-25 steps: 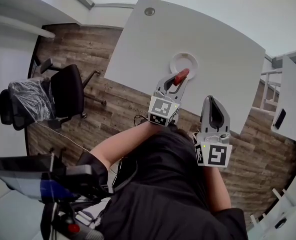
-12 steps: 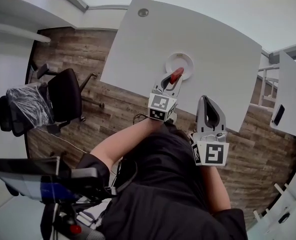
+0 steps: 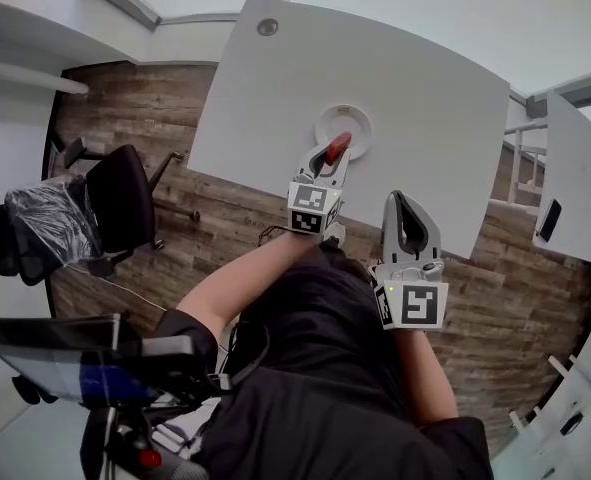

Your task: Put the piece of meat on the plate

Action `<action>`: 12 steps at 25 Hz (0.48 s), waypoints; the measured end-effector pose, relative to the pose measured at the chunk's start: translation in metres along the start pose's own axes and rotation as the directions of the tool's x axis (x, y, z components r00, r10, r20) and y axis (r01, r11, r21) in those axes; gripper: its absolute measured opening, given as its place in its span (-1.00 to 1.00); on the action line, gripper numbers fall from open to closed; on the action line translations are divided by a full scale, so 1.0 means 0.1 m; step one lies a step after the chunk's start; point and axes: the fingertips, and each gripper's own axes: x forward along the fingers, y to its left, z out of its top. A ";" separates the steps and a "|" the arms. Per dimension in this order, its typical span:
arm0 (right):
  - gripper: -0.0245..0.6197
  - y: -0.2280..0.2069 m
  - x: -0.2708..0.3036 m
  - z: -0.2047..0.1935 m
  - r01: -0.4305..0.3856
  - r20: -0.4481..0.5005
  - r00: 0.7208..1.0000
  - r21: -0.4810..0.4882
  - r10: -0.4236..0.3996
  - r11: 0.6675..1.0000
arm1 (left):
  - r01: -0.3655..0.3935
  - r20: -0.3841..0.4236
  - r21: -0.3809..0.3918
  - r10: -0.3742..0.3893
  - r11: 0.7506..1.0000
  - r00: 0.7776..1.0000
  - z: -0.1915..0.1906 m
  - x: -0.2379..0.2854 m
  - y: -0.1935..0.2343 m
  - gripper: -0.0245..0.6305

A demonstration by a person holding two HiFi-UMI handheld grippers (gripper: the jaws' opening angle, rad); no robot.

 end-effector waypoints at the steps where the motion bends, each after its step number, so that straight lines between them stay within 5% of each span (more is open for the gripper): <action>1: -0.90 -0.01 0.00 0.01 0.000 0.002 1.000 -0.003 0.000 1.000 | -0.002 -0.005 -0.002 0.002 1.000 1.000 -0.01 0.01 -0.01 -0.63; 12: -0.90 0.04 0.11 0.05 -0.028 0.002 1.000 -0.022 0.028 0.999 | -0.018 -0.032 0.010 0.018 1.000 0.999 -0.11 0.12 0.03 -0.63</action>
